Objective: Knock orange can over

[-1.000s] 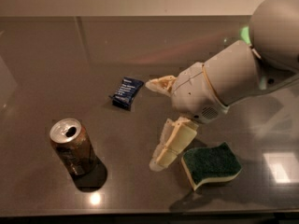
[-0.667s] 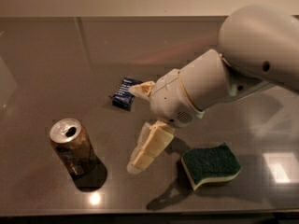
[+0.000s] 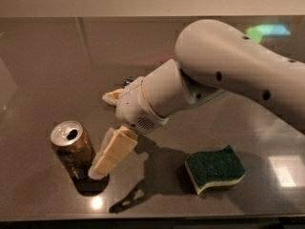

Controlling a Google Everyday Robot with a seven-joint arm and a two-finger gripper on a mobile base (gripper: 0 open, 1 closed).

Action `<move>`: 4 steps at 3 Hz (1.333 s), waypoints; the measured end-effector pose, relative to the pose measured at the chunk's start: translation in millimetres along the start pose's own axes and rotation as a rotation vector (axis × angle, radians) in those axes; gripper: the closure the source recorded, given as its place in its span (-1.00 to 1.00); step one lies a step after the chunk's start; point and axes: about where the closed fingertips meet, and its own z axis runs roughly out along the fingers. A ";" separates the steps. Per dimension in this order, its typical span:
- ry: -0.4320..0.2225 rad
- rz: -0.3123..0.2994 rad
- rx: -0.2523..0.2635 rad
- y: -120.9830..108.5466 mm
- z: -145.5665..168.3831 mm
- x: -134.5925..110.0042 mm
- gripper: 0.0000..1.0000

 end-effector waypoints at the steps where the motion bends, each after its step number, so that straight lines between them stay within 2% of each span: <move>1: -0.018 0.032 -0.004 -1.4 21.2 -11.3 -1.00; 2: -0.051 0.047 -0.025 0.3 33.5 -22.6 -1.00; 3: -0.087 0.043 -0.069 7.7 37.9 -28.2 -0.70; 4: -0.119 0.028 -0.112 14.3 36.6 -31.3 -0.21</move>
Offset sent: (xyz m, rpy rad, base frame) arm -0.0013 0.0582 -0.0047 0.0948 0.0973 -0.0029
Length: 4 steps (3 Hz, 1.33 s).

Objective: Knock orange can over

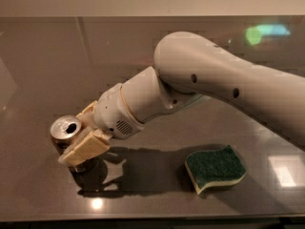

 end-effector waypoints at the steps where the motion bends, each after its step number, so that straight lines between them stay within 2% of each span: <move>1: -0.018 -0.006 -0.018 2.1 -9.6 -1.7 0.25; 2: 0.002 -0.009 0.013 -9.2 -41.0 -4.1 0.73; 3: 0.087 -0.004 0.080 -34.6 -86.4 -3.6 1.00; 4: 0.249 0.020 0.168 -71.4 -143.0 16.4 1.00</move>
Offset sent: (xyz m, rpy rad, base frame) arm 0.0452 -0.0720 0.0493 -0.0272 -0.0424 -0.0624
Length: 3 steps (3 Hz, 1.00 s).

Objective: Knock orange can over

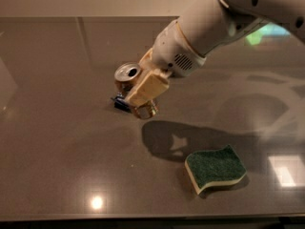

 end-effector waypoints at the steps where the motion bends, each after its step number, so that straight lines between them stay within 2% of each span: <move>1: 0.174 0.026 0.067 -36.4 -35.5 48.8 1.00; 2: 0.323 0.059 0.126 -62.5 -67.3 97.1 1.00; 3: 0.435 0.076 0.151 -76.5 -87.3 130.8 0.68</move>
Offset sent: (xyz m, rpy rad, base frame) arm 0.0886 -0.1957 -0.0247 -0.5032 -0.0536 -0.2319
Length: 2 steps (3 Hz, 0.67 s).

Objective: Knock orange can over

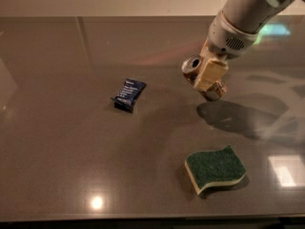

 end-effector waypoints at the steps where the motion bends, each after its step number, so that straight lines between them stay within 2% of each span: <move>1: 0.094 -0.013 -0.024 -5.7 11.2 22.6 0.22; 2: 0.148 -0.041 -0.062 -6.1 22.1 32.6 -0.25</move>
Offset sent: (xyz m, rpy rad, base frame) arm 0.0021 -0.0360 -0.0452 -0.2131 0.1336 0.0805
